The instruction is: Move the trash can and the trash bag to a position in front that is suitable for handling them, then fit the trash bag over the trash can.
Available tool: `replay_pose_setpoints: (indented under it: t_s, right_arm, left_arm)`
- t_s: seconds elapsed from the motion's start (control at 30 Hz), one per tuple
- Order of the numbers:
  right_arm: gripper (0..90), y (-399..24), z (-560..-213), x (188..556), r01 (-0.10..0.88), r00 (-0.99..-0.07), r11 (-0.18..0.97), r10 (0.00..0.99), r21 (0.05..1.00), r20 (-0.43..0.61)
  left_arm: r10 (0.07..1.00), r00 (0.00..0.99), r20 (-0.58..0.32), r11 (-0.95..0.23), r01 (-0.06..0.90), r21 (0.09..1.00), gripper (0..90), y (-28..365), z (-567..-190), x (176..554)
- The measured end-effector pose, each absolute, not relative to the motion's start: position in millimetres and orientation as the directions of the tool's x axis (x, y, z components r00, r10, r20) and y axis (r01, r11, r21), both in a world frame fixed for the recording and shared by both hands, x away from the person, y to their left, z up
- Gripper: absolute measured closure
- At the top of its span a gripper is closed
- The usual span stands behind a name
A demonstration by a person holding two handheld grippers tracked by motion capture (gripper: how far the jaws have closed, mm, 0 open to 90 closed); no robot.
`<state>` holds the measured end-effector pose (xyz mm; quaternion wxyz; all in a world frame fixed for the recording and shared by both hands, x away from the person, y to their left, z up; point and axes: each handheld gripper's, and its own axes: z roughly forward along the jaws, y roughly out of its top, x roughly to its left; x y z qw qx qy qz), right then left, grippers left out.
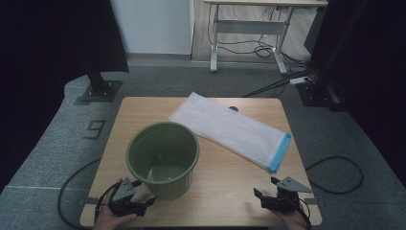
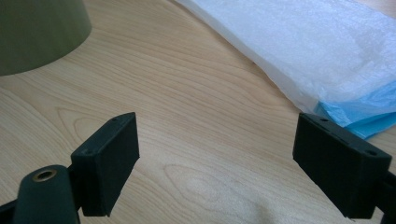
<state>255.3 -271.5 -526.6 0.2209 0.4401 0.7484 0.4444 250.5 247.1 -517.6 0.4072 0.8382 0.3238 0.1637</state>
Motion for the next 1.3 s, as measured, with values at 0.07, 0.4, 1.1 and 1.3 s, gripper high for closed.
replay_pose_setpoints:
  t_s: [0.07, 0.4, 1.1, 1.3]
  right_arm:
    - [14.0, -273, -527, 254, 0.465, -0.513, 0.218, 0.857, 0.858, 0.06]
    - [14.1, -276, -526, 242, 0.471, -0.508, 0.191, 0.857, 0.861, 0.088]
    - [14.0, -271, -531, 236, 0.489, -0.516, 0.218, 0.853, 0.845, 0.078]
    - [14.0, -268, -529, 237, 0.48, -0.514, 0.223, 0.855, 0.848, 0.066]
  left_arm:
    - [0.667, 0.745, 0.014, -0.466, 0.402, 0.788, 16.8, 241, -517, 254]
    - [0.632, 0.774, 0.043, -0.494, 0.36, 0.792, 18.7, 205, -517, 269]
    - [0.702, 0.709, 0.063, -0.447, 0.371, 0.814, 19.1, 193, -511, 277]
    - [0.746, 0.66, 0.094, -0.456, 0.402, 0.794, 19.0, 206, -512, 278]
